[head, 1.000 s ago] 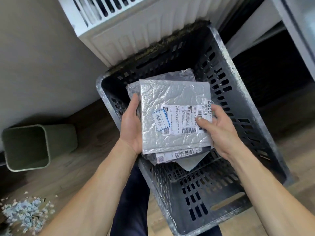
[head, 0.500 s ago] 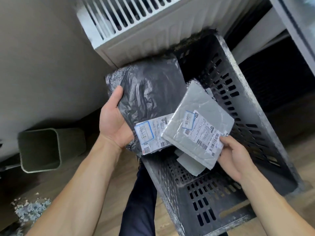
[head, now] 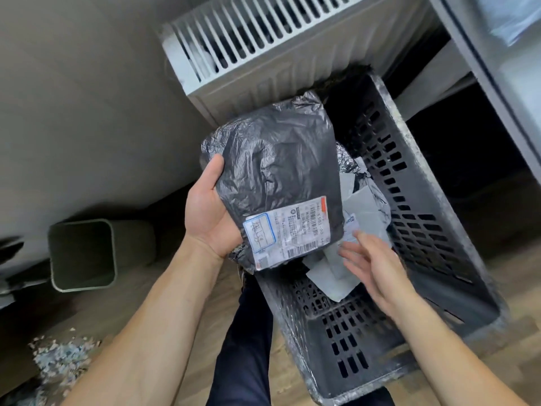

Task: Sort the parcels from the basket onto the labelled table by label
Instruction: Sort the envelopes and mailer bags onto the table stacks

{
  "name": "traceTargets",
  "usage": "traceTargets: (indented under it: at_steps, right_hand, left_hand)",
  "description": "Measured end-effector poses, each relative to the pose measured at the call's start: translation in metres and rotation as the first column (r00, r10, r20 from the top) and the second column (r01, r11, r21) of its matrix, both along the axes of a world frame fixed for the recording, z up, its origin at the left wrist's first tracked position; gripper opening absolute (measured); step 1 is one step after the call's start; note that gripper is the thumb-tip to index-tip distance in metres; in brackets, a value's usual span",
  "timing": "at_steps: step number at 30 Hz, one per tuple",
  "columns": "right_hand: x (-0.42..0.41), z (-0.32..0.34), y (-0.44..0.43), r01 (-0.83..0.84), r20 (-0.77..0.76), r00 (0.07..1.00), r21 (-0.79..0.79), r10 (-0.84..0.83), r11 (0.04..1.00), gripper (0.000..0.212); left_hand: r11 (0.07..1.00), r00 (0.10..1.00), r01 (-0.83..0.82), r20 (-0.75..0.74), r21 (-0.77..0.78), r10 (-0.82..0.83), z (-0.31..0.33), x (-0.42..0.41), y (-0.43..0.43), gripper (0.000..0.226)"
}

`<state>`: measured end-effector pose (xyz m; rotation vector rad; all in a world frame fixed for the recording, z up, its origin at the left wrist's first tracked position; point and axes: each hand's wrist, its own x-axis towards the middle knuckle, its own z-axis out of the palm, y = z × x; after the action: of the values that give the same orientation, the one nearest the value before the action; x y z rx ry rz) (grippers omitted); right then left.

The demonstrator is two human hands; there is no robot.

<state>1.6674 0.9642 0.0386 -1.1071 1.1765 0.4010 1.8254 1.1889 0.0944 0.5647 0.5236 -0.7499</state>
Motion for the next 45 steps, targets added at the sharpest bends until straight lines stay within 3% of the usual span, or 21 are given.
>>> traceTargets:
  at_steps: [2,6,10,14,17,24,28,33,36,38,41,43,45]
  right_hand:
    - [0.018,0.034,0.004,0.010,0.143,0.989,0.230,-0.044,0.973,0.041]
    - [0.041,0.100,-0.002,-0.092,0.307,0.952,0.314,-0.009,0.945,0.044]
    - [0.035,0.178,-0.020,-0.193,0.384,0.920,0.264,0.081,0.945,0.002]
    - [0.016,0.249,-0.041,-0.291,0.505,0.849,0.203,0.155,0.935,0.015]
    - [0.009,0.290,-0.056,-0.320,0.572,0.801,0.161,0.176,0.934,0.010]
    - [0.012,0.360,-0.076,-0.263,0.686,0.695,-0.036,0.215,0.964,0.017]
    - [0.005,0.393,-0.085,-0.274,0.727,0.622,-0.147,0.292,0.950,0.019]
    - [-0.012,0.441,-0.092,-0.268,0.765,0.555,-0.208,0.327,0.941,0.020]
    - [-0.021,0.470,-0.083,-0.272,0.795,0.521,-0.192,0.312,0.943,0.019]
    - [-0.028,0.483,-0.071,-0.225,0.830,0.520,-0.092,0.199,0.970,0.017]
    - [-0.051,0.490,-0.050,-0.219,0.819,0.573,0.160,-0.006,0.963,0.020]
    - [-0.070,0.486,-0.041,-0.259,0.755,0.655,0.232,-0.006,0.938,0.044]
    - [-0.088,0.480,-0.034,-0.292,0.720,0.691,0.196,0.065,0.936,0.049]
  left_hand:
    - [0.999,1.000,0.003,-0.007,-0.034,-0.003,0.011,-0.008,-0.007,0.065]
    - [1.000,1.000,-0.016,-0.019,-0.014,0.016,0.053,-0.025,-0.023,0.062]
    - [0.996,0.998,-0.063,0.023,0.055,0.062,0.135,-0.042,-0.032,0.062]
    - [0.987,0.983,-0.148,0.117,0.060,0.141,0.227,-0.070,-0.034,0.066]
    - [0.983,0.967,-0.179,0.189,0.031,0.170,0.277,-0.098,-0.038,0.067]
    - [0.979,0.914,-0.197,0.353,-0.045,0.200,0.336,-0.153,-0.027,0.062]
    - [0.979,0.880,-0.200,0.437,-0.021,0.189,0.362,-0.168,-0.005,0.070]
    - [0.956,0.895,-0.144,0.445,0.255,0.016,0.389,-0.176,0.023,0.069]
    - [0.933,0.887,-0.108,0.457,0.344,-0.066,0.403,-0.191,0.032,0.048]
    - [0.909,0.857,-0.124,0.504,0.399,-0.104,0.410,-0.203,0.028,0.029]
    - [0.887,0.812,-0.211,0.579,0.410,-0.075,0.411,-0.223,0.019,0.031]
    - [0.890,0.804,-0.247,0.594,0.383,-0.032,0.406,-0.234,0.013,0.031]
    - [0.885,0.800,-0.275,0.600,0.376,-0.006,0.400,-0.244,0.007,0.031]
